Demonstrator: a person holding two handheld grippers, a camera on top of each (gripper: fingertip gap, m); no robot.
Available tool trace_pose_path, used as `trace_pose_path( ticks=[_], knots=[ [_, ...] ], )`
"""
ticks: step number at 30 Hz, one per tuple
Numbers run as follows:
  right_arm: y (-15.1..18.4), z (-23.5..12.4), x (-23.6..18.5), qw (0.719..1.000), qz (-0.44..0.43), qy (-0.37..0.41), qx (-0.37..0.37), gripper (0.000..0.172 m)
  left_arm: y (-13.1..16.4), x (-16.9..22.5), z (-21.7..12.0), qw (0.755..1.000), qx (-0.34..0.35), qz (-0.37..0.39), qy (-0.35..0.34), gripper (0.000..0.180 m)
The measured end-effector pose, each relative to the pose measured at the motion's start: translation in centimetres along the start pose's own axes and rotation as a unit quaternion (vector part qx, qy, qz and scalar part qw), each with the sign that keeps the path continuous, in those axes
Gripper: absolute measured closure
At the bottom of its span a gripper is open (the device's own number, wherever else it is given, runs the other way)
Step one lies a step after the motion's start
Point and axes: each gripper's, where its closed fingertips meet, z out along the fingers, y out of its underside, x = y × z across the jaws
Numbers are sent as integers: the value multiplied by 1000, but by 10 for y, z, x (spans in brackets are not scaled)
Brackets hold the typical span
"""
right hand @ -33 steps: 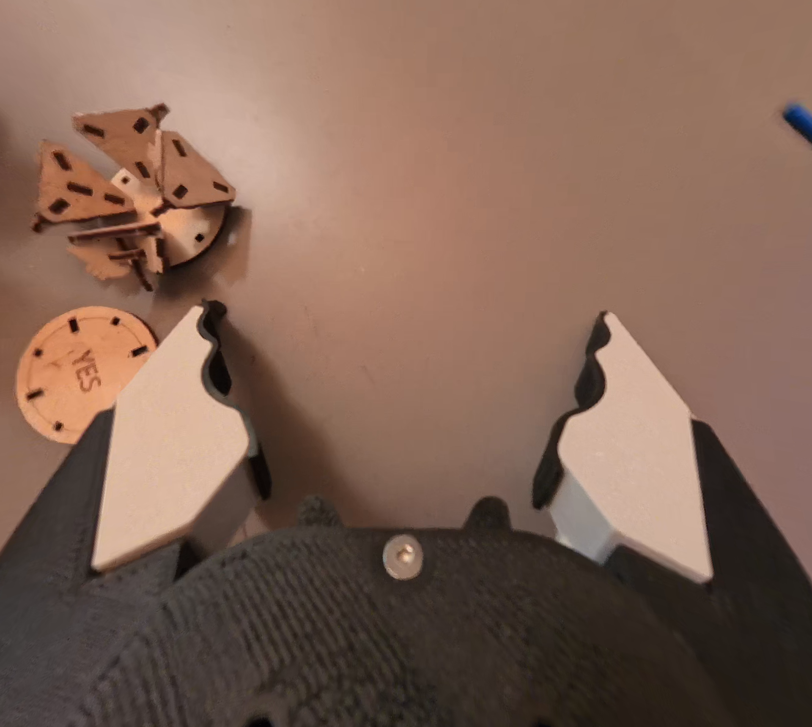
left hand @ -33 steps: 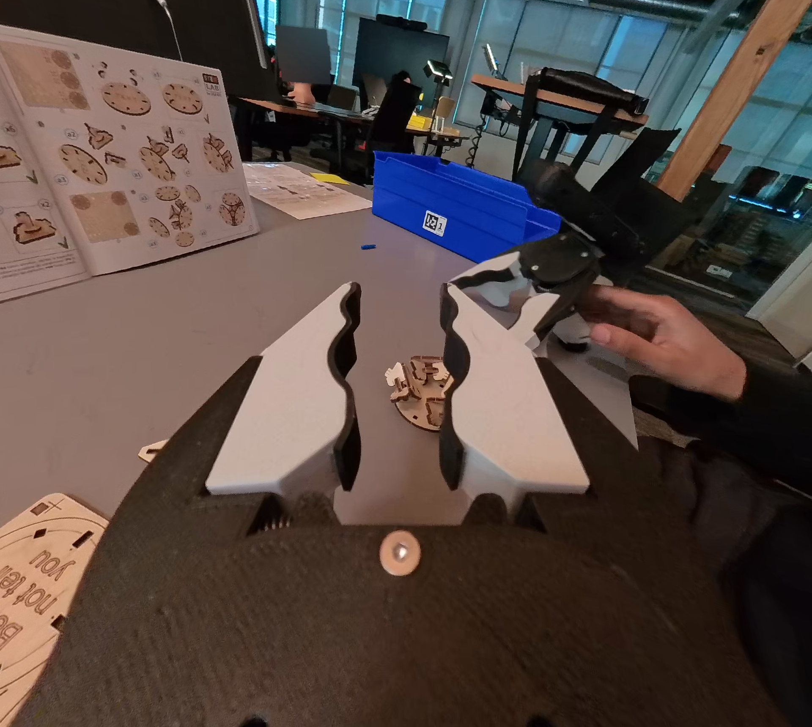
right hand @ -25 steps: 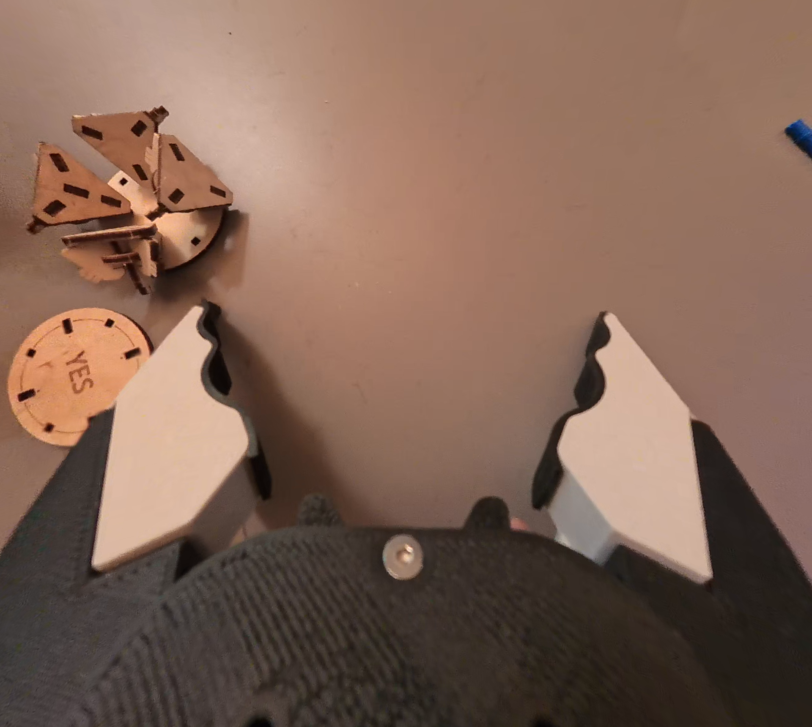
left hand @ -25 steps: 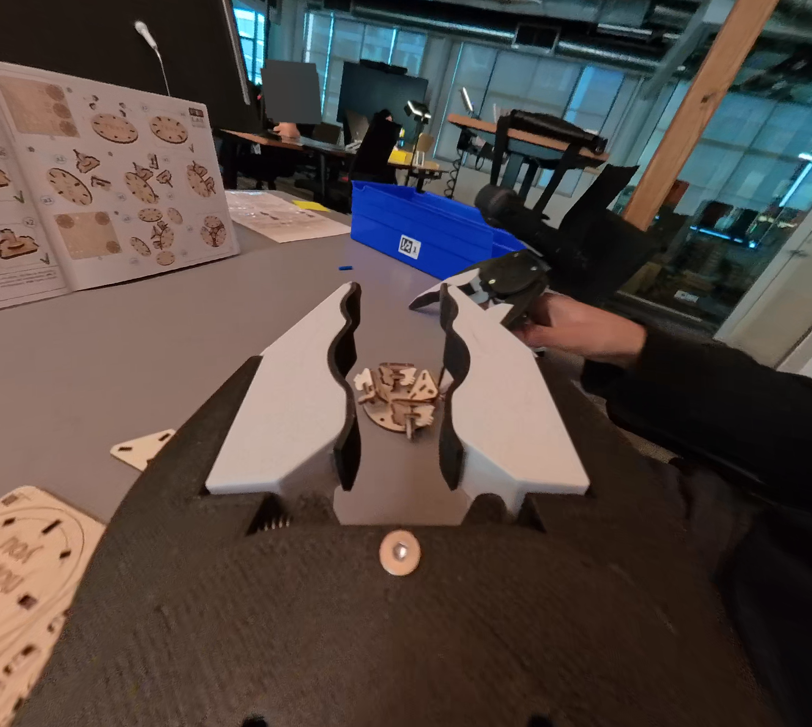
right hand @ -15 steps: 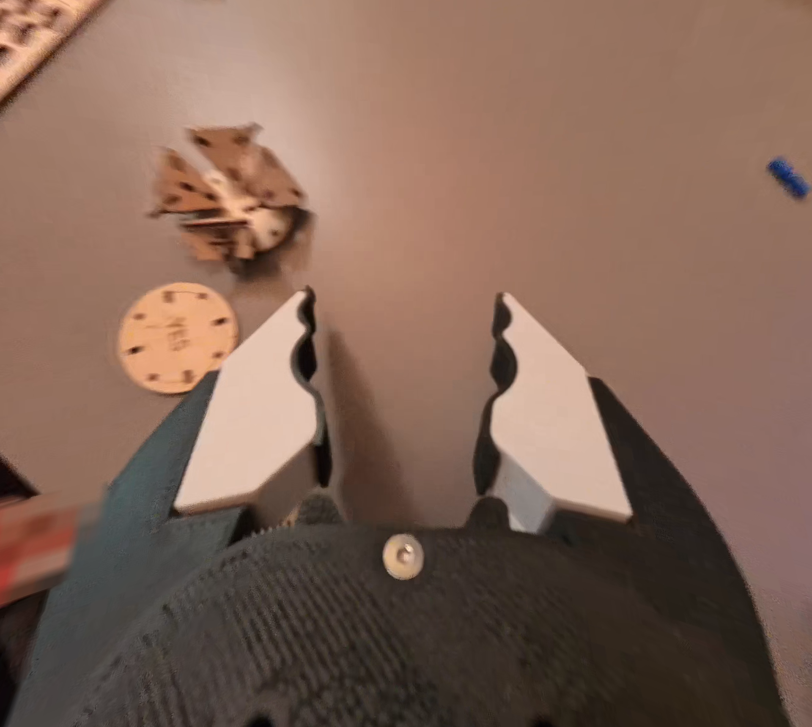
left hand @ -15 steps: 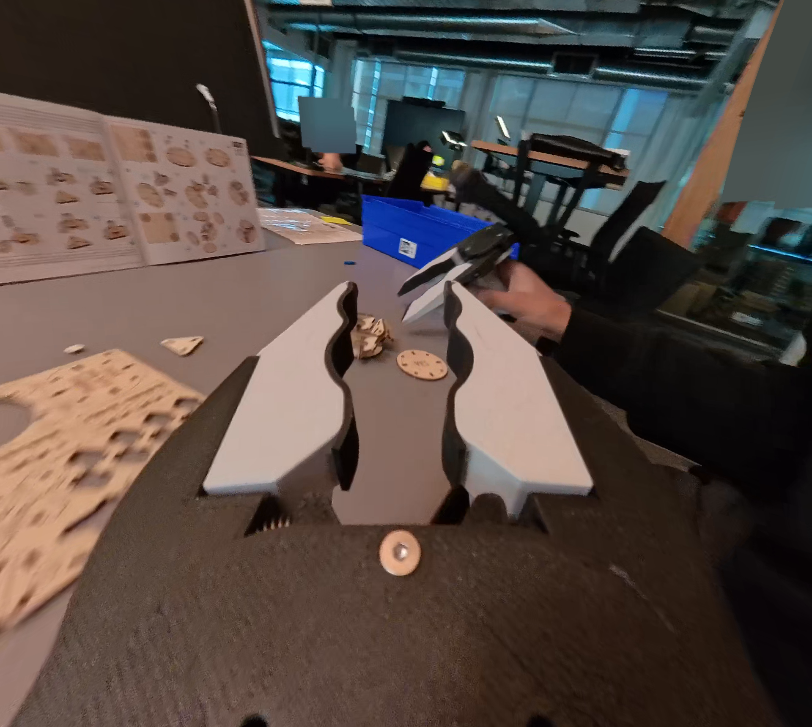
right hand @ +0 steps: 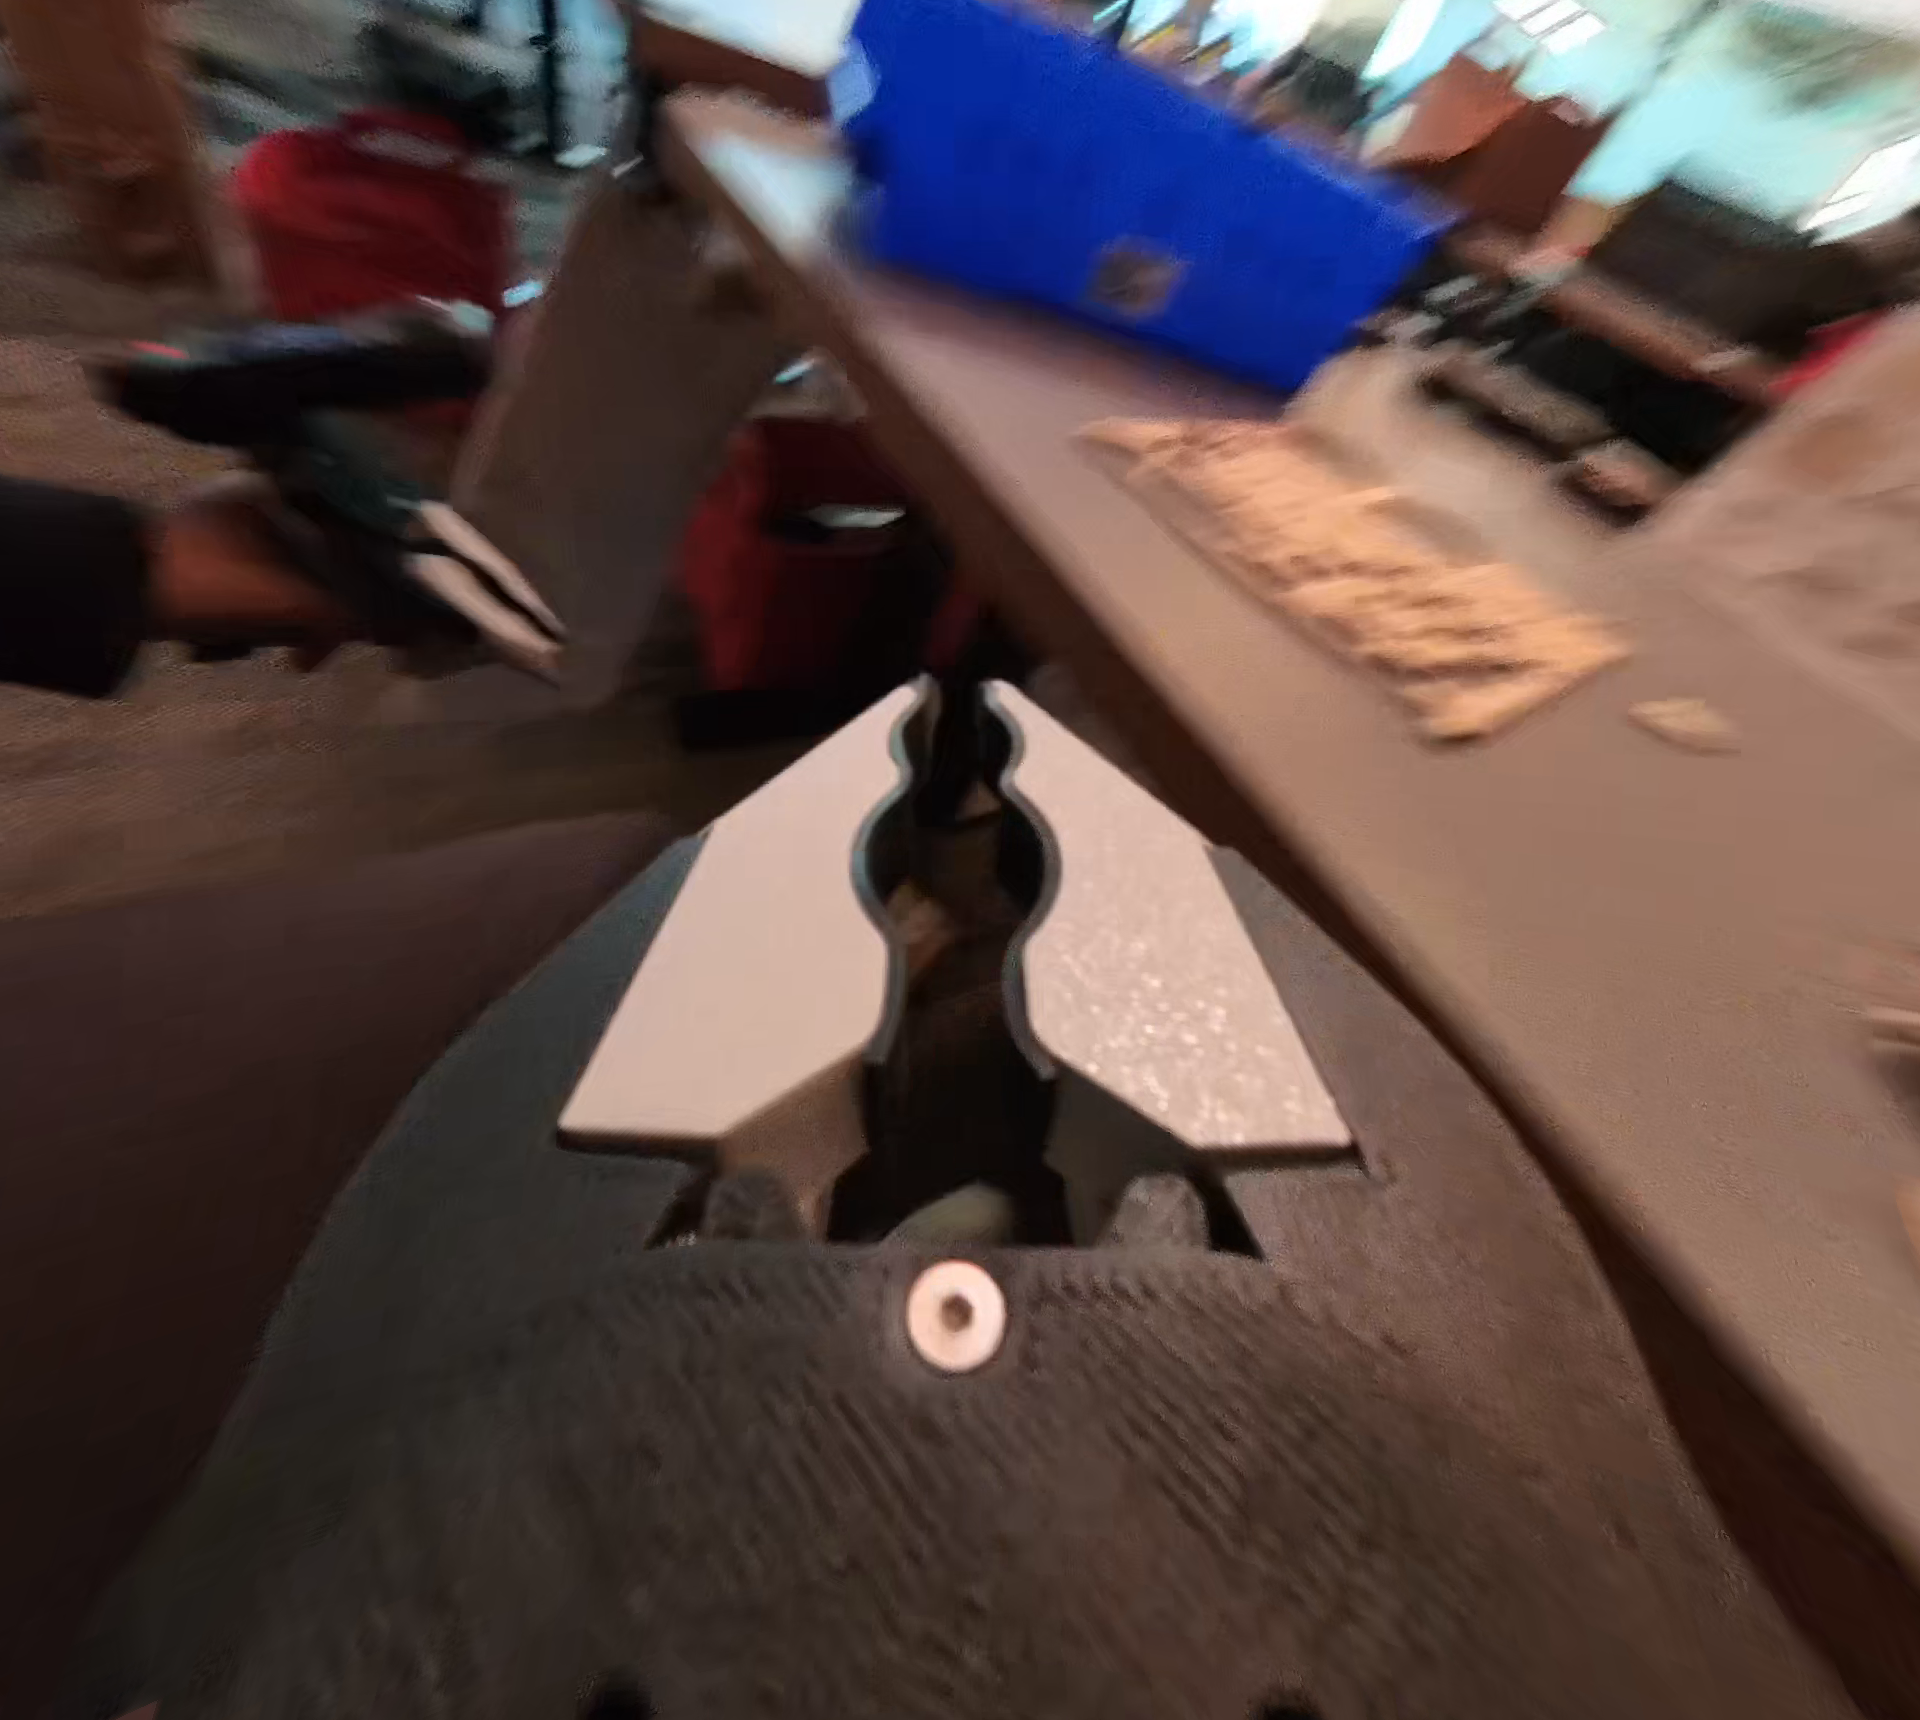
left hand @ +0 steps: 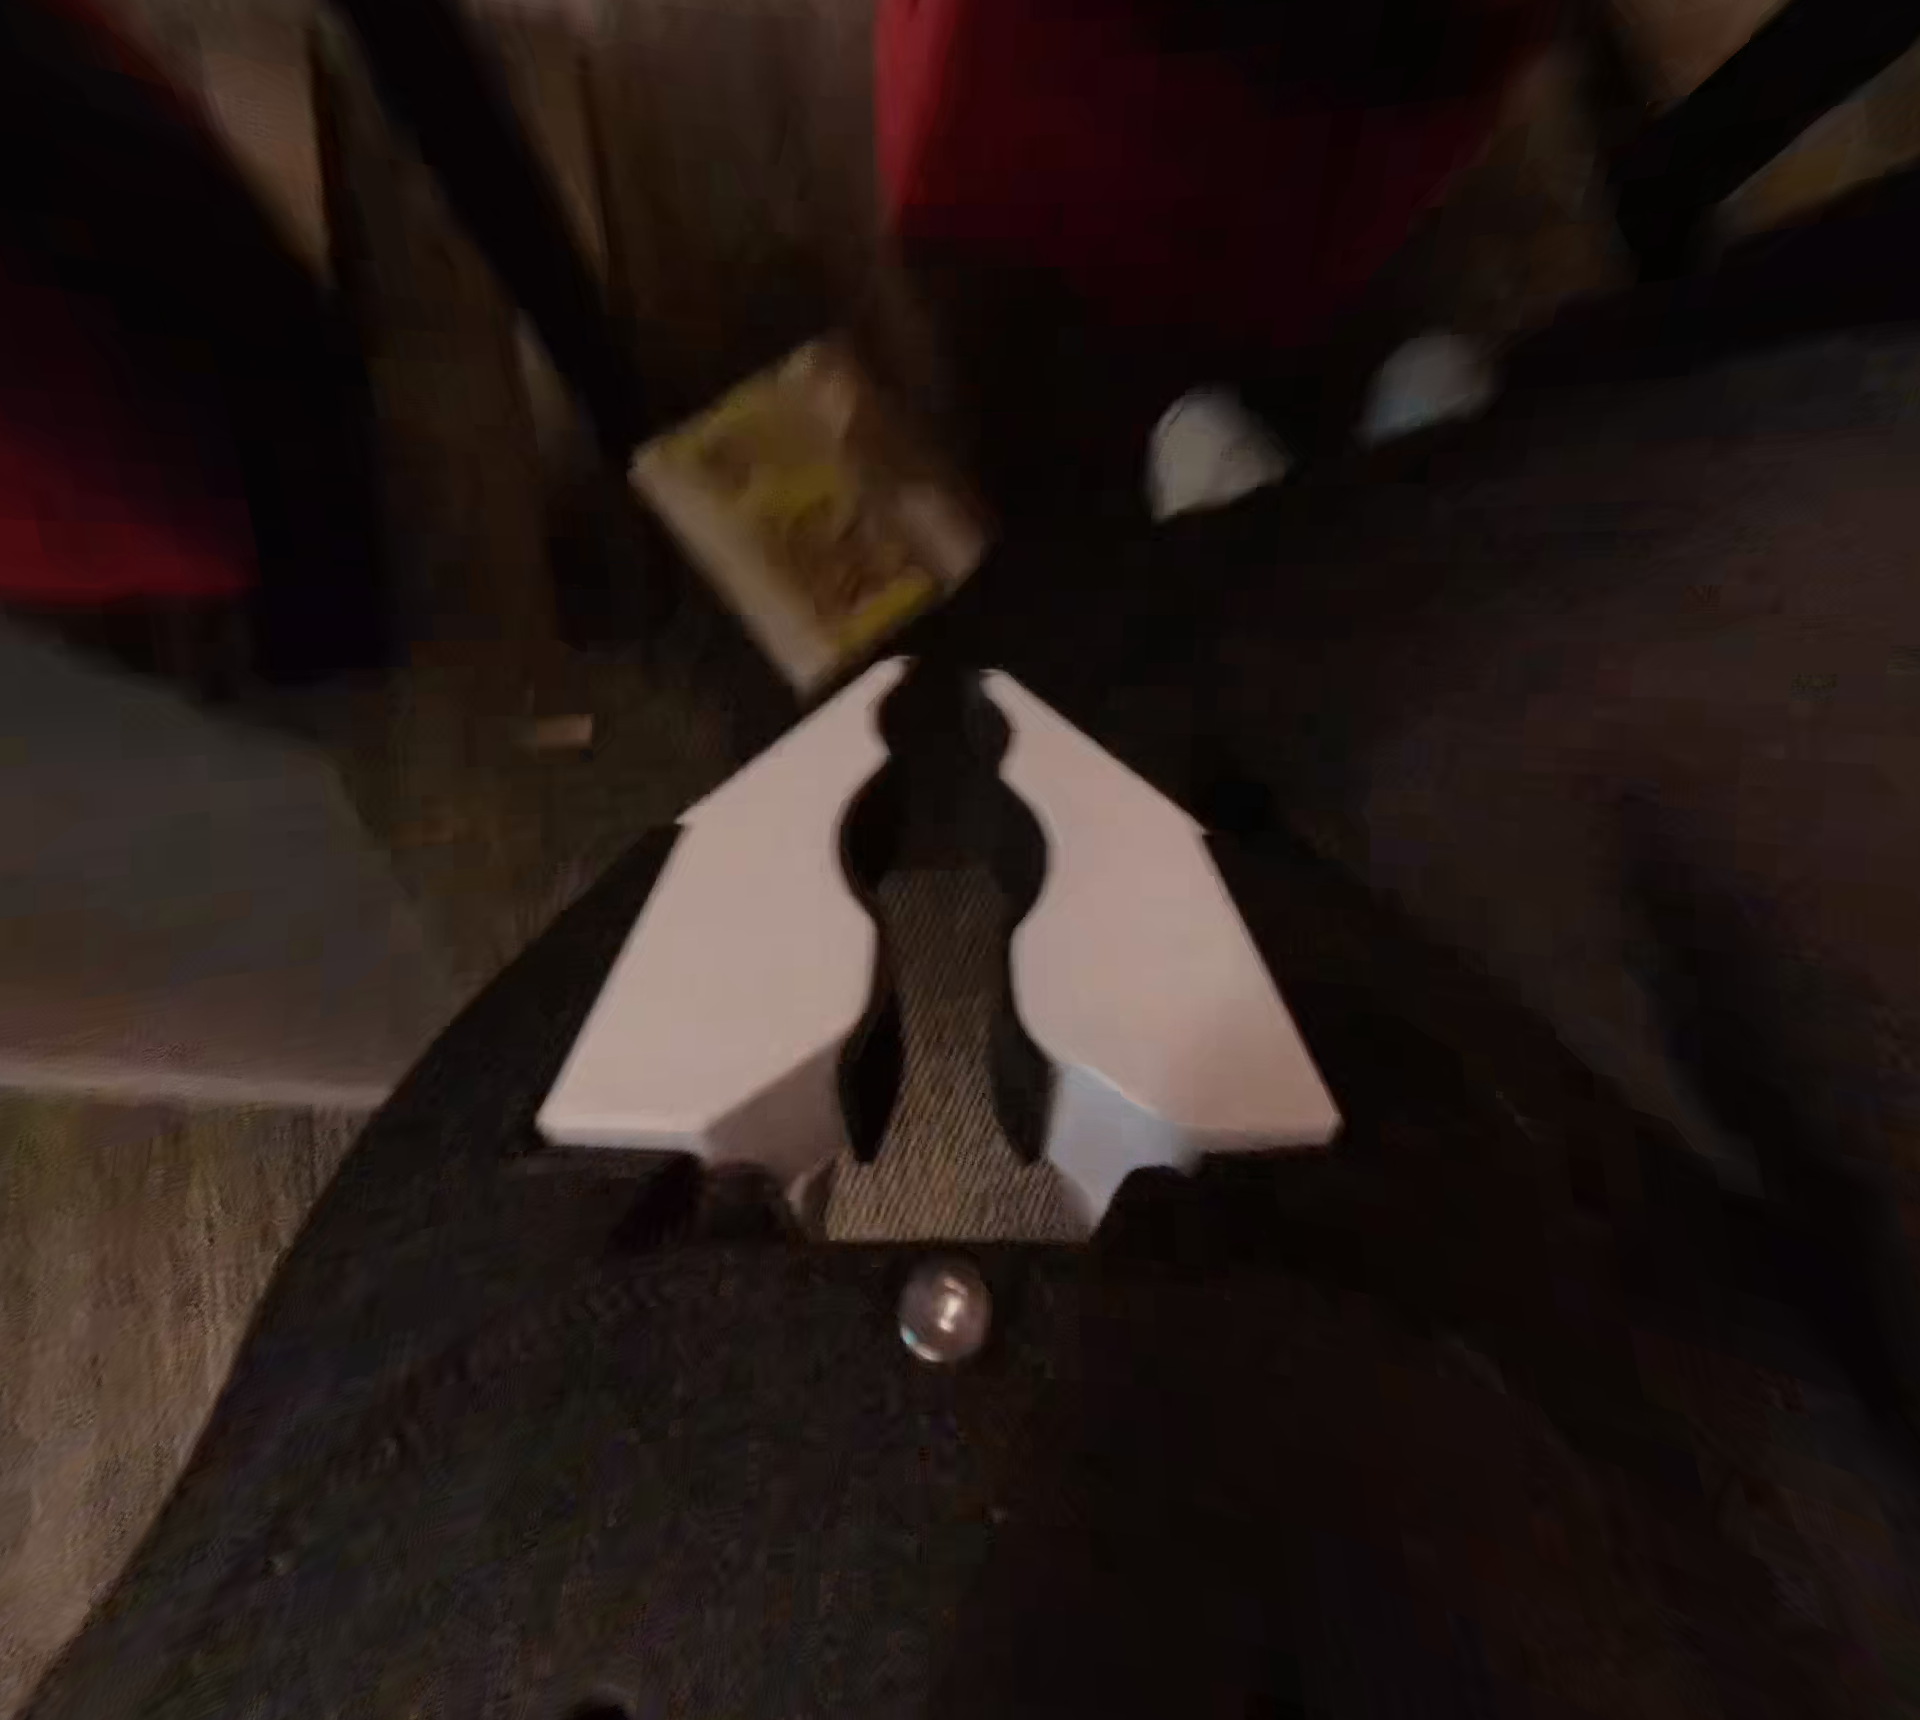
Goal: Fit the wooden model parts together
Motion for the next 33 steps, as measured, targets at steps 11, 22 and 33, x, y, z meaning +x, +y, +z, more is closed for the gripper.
trace_pose_path(
  ticks=[11,22,33],
  knots=[
    [170,57,-116,948,96,-134,-273,151,220,-188,255,946,-58,-222,-227,135],
    [239,74,-146,822,219,-260,-457,146,235,-290,354,831,75,-456,-310,135],
    [238,88,-149,807,274,-271,-447,158,252,-292,385,881,-42,-326,-340,135]
  ],
)
